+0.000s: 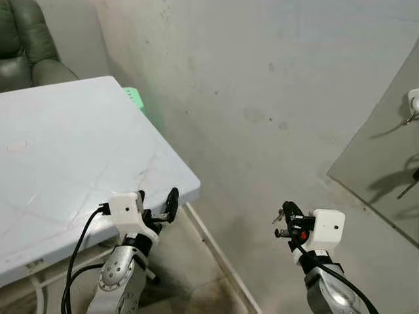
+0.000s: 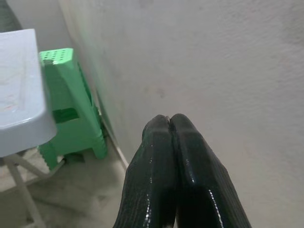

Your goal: Hang keys on a hook

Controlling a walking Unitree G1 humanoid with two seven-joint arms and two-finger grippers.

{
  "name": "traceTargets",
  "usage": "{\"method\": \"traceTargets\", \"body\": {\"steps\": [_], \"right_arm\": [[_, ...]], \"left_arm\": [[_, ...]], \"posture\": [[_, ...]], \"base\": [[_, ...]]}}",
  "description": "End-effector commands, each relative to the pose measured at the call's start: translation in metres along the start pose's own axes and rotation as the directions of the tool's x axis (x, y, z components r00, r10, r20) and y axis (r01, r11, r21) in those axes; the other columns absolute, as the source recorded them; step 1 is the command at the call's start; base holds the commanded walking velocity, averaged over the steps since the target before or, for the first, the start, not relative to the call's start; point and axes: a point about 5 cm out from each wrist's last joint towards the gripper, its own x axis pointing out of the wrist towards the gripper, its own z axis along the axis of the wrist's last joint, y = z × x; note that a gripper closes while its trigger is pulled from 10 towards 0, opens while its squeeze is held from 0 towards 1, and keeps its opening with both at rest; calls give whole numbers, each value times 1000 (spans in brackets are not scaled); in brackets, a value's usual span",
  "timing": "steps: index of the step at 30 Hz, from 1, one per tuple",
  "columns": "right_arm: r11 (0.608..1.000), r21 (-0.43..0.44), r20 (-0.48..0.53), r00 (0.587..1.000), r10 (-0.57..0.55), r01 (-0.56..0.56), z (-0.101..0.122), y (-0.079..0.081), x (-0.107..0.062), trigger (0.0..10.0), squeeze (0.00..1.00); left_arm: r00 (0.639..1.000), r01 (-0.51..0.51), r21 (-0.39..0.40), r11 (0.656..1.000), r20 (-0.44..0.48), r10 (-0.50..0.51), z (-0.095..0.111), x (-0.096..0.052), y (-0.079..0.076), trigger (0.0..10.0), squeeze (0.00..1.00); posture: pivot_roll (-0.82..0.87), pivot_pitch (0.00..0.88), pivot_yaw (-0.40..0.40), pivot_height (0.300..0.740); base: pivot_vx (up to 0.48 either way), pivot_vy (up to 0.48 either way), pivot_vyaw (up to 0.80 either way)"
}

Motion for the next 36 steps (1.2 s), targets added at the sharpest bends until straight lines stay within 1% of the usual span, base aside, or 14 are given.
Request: {"method": "traceTargets", "body": {"steps": [1, 14, 16, 18, 31, 33, 36], "right_arm": [[1000, -1, 24, 1000, 2, -2, 7, -1, 0, 10000, 0], [1000, -3, 22, 1000, 9, -9, 7, 0, -2, 10000, 0], [1000, -3, 21, 1000, 8, -8, 7, 0, -1, 10000, 0], [1000, -4, 21, 1000, 9, -9, 7, 0, -1, 10000, 0], [1000, -4, 19, 1000, 7, -6, 8, 0, -3, 10000, 0], [1000, -8, 26, 1000, 6, -6, 9, 1, -2, 10000, 0], [1000, -12, 31, 999, 6, -6, 11, 1, -1, 10000, 0]], "left_arm": [[1000, -2, -5, 1000, 3, 2, 3, 0, -1, 10000, 0], [1000, -8, -21, 1000, 0, 8, 4, -1, -3, 10000, 0], [1000, -5, -7, 1000, 18, 5, 5, -1, -3, 10000, 0], [999, -16, -17, 1000, 30, 17, 6, -1, -3, 10000, 0], [999, -29, -25, 999, 19, 29, 5, -2, -1, 10000, 0], [1000, -18, 4, 1000, 18, 18, 6, -1, -2, 10000, 0], [1000, -17, -4, 1000, 26, 17, 7, -1, -2, 10000, 0]], "posture": [[33, 37, -88, 740], [35, 40, -92, 740], [35, 40, -92, 740], [35, 40, -92, 740], [30, 49, -90, 740], [29, 52, -89, 740], [28, 53, -87, 740]], "base": [[-259, 0, 0], [-270, 0, 0], [0, 0, 0], [0, 0, 0], [0, 0, 0], [0, 0, 0], [0, 0, 0]]}}
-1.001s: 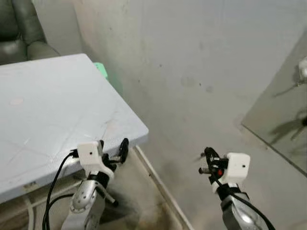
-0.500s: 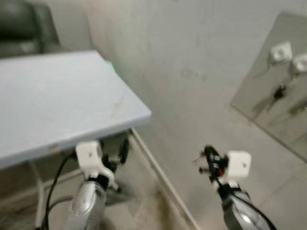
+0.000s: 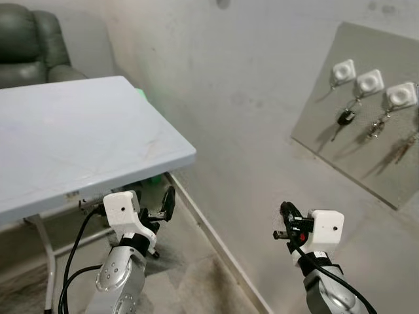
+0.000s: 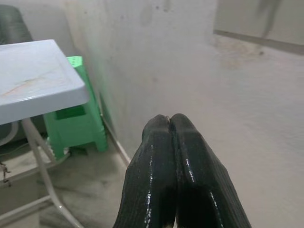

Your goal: Hang keys on a hook

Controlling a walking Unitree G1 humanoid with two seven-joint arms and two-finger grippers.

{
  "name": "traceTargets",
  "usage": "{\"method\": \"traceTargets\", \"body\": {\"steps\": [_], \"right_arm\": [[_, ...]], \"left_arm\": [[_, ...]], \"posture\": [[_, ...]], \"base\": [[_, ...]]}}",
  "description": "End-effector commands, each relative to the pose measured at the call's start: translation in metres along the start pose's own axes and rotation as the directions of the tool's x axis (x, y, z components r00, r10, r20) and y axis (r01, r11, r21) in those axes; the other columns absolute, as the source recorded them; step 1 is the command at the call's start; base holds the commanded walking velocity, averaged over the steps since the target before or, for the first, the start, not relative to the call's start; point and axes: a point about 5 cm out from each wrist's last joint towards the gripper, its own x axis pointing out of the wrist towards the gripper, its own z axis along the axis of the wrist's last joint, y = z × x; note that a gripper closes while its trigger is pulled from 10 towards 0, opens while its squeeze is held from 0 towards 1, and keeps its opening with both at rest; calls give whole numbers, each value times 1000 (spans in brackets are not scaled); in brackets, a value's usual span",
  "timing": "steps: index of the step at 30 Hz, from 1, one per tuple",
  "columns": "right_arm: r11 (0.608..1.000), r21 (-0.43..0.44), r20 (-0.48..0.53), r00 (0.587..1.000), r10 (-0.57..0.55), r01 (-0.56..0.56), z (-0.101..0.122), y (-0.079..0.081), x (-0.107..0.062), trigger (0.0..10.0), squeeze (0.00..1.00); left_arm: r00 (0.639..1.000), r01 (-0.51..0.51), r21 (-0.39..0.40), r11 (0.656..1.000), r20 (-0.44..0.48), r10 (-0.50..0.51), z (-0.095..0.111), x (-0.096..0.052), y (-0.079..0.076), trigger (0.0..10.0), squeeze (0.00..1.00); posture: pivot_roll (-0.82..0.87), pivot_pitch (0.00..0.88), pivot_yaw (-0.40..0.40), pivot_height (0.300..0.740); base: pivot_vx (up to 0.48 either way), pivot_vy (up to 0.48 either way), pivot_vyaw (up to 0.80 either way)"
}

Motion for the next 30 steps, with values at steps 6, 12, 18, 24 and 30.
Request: {"method": "traceTargets", "body": {"steps": [6, 12, 18, 24, 30], "right_arm": [[1000, -20, 50, 999, 1, 0, 13, -1, 6, 10000, 0], [1000, -19, 66, 998, 9, -7, 17, 0, 9, 10000, 0], [1000, -17, 68, 998, 11, -10, 17, 0, 11, 10000, 0], [1000, -3, 42, 999, -2, 2, 14, 0, 13, 10000, 0], [1000, -2, 27, 1000, -7, 7, 11, -1, 13, 10000, 0]], "left_arm": [[999, 39, 42, 998, 33, -41, 8, 5, -5, 10000, 0], [998, 51, 3, 999, 44, -51, 12, 8, -5, 10000, 0], [998, 53, 19, 998, 44, -54, 12, 9, -6, 10000, 0], [997, 57, 25, 998, 44, -58, 12, 11, -6, 10000, 0], [998, 54, 25, 998, 42, -55, 13, 12, -6, 10000, 0]], "posture": [[31, 52, -87, 740], [32, 49, -85, 740], [33, 47, -84, 740], [33, 42, -80, 740], [34, 38, -79, 740]], "base": [[0, 0, 0], [0, 0, 0], [0, 0, 0], [0, 0, 0], [0, 0, -620]]}}
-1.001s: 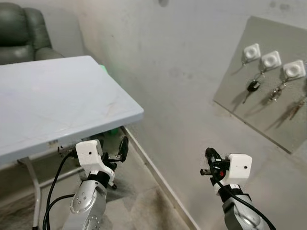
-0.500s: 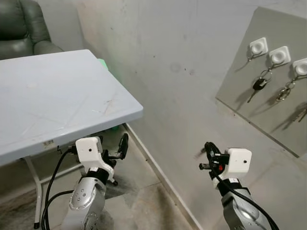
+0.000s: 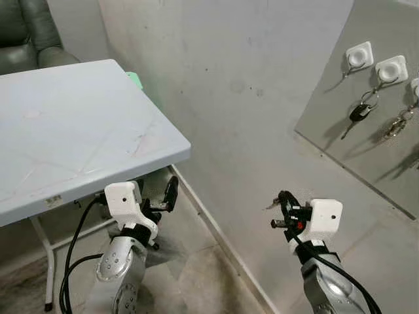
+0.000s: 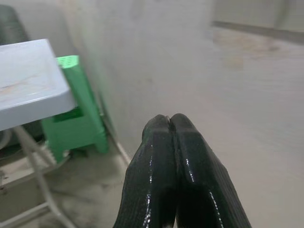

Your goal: Hang keys on a hook

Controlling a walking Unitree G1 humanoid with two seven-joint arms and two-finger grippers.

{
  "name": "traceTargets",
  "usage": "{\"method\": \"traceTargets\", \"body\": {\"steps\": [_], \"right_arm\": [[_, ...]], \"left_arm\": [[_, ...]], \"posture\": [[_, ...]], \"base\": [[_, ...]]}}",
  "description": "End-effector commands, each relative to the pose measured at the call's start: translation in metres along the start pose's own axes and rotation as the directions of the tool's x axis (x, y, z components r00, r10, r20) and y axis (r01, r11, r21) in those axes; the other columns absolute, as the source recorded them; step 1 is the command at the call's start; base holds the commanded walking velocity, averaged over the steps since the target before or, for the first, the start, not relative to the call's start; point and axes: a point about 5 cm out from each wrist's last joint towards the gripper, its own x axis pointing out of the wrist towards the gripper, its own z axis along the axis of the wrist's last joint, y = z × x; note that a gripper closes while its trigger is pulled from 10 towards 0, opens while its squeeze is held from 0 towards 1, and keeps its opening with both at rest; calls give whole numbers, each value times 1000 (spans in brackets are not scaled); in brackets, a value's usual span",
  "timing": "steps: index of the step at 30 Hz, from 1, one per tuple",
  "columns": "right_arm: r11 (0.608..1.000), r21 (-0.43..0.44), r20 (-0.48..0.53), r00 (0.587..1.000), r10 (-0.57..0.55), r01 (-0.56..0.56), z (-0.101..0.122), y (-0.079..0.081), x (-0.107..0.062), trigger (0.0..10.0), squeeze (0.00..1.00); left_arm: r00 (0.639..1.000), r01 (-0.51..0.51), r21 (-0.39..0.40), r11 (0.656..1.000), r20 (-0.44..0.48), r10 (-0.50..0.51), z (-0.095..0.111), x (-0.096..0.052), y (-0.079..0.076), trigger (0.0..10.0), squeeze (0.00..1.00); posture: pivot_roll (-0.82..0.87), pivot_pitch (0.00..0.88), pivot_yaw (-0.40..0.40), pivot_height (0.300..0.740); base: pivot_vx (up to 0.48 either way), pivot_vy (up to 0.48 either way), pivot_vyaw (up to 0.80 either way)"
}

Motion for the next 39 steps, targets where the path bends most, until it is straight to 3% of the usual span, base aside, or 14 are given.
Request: {"method": "traceTargets", "body": {"steps": [1, 39], "right_arm": [[1000, -7, -13, 1000, -28, 28, -2, -6, -1, 10000, 0], [999, -5, -18, 999, -33, 33, -5, -4, 1, 10000, 0]], "left_arm": [[1000, 7, 6, 1000, -11, -7, -2, 3, -4, 10000, 0], [999, 21, -1, 1000, -45, -21, -5, 7, -4, 10000, 0]], "posture": [[35, 36, -79, 740], [38, 12, -70, 740]], "base": [[0, 0, -744], [0, 62, -745]]}}
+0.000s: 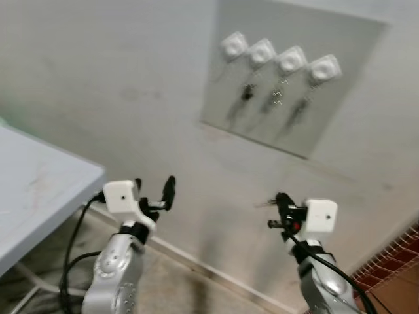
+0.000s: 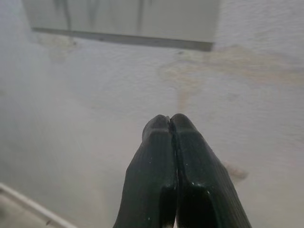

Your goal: Hang keys on a hook

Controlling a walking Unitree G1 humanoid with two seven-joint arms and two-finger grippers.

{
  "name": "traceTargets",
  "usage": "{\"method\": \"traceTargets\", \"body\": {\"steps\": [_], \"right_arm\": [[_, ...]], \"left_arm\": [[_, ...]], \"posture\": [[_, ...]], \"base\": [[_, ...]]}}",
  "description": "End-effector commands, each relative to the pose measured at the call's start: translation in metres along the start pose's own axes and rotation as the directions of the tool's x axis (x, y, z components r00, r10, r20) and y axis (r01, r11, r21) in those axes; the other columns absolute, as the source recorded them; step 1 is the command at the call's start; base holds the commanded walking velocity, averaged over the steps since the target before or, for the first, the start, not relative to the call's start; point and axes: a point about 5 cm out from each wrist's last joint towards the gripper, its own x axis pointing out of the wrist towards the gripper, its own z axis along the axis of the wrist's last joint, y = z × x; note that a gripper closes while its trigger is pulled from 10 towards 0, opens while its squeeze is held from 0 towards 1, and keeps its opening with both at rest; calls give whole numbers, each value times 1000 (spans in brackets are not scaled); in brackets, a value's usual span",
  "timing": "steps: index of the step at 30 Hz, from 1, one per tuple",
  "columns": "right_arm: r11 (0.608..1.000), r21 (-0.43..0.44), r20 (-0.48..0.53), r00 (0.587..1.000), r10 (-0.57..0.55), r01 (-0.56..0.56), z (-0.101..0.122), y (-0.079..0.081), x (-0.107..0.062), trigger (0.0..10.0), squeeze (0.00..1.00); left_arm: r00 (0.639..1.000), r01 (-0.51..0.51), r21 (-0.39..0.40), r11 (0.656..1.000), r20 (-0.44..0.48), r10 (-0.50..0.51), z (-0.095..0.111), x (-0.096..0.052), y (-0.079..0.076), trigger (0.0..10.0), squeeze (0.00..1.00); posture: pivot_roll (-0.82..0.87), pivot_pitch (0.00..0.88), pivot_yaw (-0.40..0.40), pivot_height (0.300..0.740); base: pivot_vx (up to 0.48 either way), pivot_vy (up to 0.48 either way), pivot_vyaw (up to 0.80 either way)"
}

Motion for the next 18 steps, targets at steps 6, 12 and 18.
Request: {"method": "traceTargets", "body": {"steps": [6, 12, 18], "right_arm": [[1000, 0, 20, 1000, 12, -12, 4, 4, 2, 10000, 0], [1000, 2, 26, 1000, 12, -12, 6, 4, 2, 10000, 0], [1000, 6, 2, 1000, 6, -6, 3, 4, 3, 10000, 0]], "left_arm": [[999, -37, 5, 999, -6, 37, 0, -1, 5, 10000, 0], [999, -38, 18, 999, -22, 39, -1, -1, 4, 10000, 0], [999, -42, 17, 999, -16, 43, 0, -1, 4, 10000, 0]], "posture": [[38, 22, -72, 740], [39, 29, -73, 740], [41, 32, -72, 740]], "base": [[0, 217, -744], [0, 0, -119], [0, 0, -364]]}}
